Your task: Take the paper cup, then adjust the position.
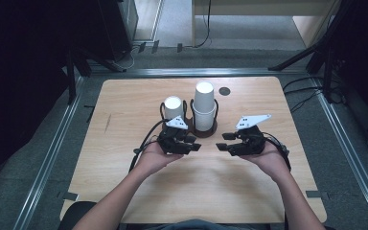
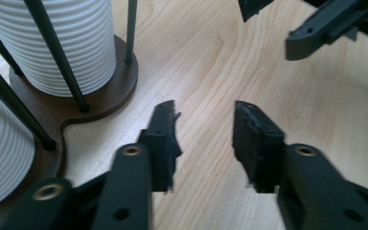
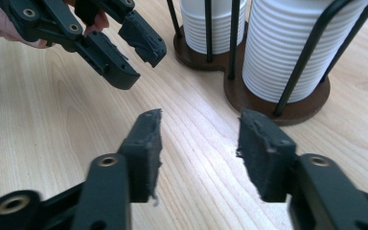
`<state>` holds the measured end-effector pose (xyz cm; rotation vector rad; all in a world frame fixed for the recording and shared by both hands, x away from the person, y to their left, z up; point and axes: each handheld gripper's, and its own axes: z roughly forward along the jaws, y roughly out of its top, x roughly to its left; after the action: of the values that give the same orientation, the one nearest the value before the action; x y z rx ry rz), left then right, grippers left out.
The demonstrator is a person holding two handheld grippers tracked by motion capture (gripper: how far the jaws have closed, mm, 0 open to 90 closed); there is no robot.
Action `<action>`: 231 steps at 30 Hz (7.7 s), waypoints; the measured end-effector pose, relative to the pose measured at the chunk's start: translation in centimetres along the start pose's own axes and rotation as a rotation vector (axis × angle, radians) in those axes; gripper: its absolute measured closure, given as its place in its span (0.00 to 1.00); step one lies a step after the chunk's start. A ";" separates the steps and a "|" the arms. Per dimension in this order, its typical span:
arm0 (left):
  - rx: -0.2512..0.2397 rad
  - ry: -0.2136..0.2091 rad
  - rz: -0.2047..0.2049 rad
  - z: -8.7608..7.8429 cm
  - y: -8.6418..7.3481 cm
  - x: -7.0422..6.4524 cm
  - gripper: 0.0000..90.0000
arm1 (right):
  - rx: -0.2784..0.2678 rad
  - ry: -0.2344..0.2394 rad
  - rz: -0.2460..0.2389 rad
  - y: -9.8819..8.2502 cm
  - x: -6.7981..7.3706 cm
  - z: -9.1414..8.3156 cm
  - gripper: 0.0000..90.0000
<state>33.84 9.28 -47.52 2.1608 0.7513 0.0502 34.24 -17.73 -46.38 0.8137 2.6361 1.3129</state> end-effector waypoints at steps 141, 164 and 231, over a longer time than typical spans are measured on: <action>-0.082 0.165 -0.124 2.0 5.3 3.3 0.88 | 0.025 -0.144 -0.071 18.6 -3.5 -0.2 0.37; -0.068 0.108 -0.084 1.5 5.0 3.0 0.79 | -0.013 -0.065 -0.136 16.0 -0.7 -5.8 0.37; 0.018 -0.192 0.098 -1.8 -0.9 1.3 0.14 | 0.056 0.157 -0.153 2.4 2.3 1.7 0.37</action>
<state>33.92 11.67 -47.30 2.1817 0.5379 -0.1120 33.83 -14.22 -45.27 0.5222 2.8012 1.3190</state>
